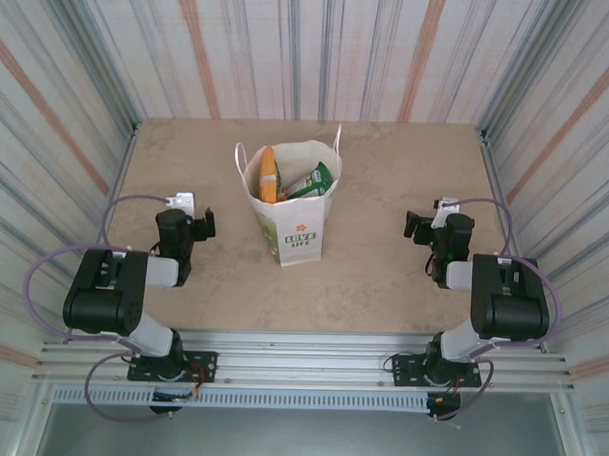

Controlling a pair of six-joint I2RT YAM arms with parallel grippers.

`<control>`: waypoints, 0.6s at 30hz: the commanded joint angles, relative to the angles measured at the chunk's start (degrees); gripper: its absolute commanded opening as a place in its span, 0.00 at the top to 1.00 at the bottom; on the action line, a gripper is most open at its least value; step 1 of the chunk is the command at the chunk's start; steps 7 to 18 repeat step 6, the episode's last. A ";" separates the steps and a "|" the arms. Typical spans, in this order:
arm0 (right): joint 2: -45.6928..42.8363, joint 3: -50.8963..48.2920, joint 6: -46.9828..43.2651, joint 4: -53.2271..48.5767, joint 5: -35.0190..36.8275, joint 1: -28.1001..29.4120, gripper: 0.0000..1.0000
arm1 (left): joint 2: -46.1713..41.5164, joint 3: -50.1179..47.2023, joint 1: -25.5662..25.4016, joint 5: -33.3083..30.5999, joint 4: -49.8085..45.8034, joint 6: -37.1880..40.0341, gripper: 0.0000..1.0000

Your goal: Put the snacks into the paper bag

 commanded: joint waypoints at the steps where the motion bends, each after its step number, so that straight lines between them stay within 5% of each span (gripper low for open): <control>1: 0.52 1.01 -0.26 0.61 1.29 -0.01 0.01 | -0.34 1.32 0.74 0.76 -0.31 -0.06 0.01; 18: 0.42 0.66 0.19 1.21 0.80 -0.51 0.01 | -0.63 0.92 -0.49 -1.44 0.41 0.62 0.01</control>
